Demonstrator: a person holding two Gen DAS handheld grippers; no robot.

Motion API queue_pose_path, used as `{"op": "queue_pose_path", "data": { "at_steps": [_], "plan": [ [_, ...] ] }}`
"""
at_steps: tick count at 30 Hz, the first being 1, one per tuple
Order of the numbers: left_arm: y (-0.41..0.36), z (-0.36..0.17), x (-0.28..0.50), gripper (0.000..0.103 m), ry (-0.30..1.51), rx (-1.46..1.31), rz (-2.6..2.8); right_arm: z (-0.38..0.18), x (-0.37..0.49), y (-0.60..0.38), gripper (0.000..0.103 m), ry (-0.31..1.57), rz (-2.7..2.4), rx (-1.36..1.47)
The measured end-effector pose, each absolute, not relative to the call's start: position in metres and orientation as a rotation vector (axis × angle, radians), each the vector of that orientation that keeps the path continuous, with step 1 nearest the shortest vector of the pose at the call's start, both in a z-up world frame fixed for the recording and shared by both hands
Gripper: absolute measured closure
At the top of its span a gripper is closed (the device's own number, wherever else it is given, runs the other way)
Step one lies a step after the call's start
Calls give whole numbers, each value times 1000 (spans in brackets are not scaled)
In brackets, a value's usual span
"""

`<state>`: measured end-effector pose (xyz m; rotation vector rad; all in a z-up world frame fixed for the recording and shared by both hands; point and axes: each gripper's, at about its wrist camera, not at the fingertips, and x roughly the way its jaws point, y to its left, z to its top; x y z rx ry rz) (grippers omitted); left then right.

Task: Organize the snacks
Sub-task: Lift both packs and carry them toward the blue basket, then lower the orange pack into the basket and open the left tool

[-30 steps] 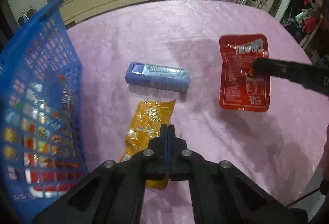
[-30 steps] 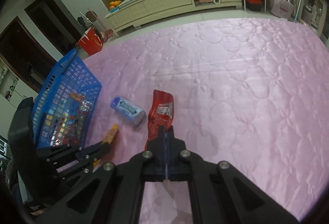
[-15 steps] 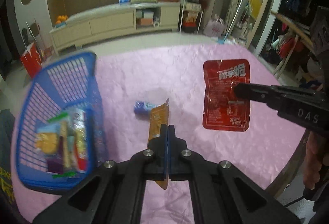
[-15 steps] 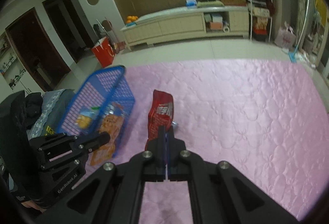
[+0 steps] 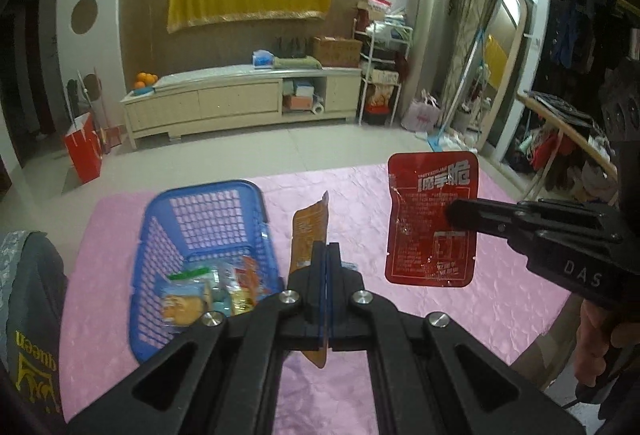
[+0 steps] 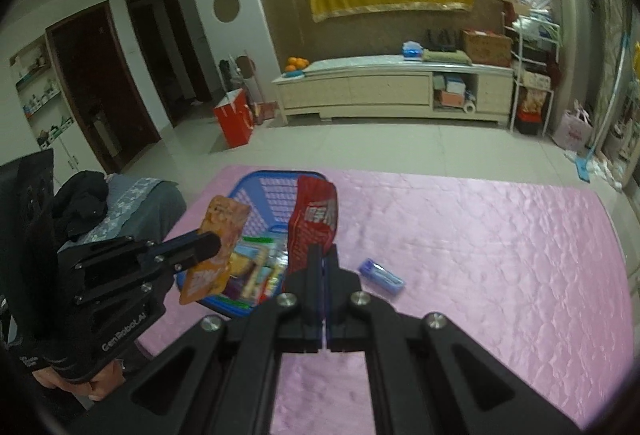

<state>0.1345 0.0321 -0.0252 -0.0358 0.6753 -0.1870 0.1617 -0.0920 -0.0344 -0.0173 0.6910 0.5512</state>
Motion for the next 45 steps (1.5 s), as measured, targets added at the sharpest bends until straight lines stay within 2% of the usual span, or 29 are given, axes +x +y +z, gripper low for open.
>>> {"op": "queue_pose_path", "data": {
  "at_steps": [14,35,36,38,39,45],
  "plan": [
    [100,-17,115,103,664,-79,-113,-46,166,-30,100,713,631,-70],
    [128,-78,154,103,783,-128,-132,-92,198,-5,100,816,631,-94],
    [128,-81,155,100,788,-129,-132,-92,199,-6,100,816,630,-91],
    [128,-86,156,74,798,-116,-120,-90,199,-8,100,816,626,-87],
    [128,-87,156,54,801,-110,-105,-89,199,-9,100,813,624,-85],
    [129,-78,146,37,786,-89,-100,-82,189,-17,100,798,621,-71]
  ]
}}
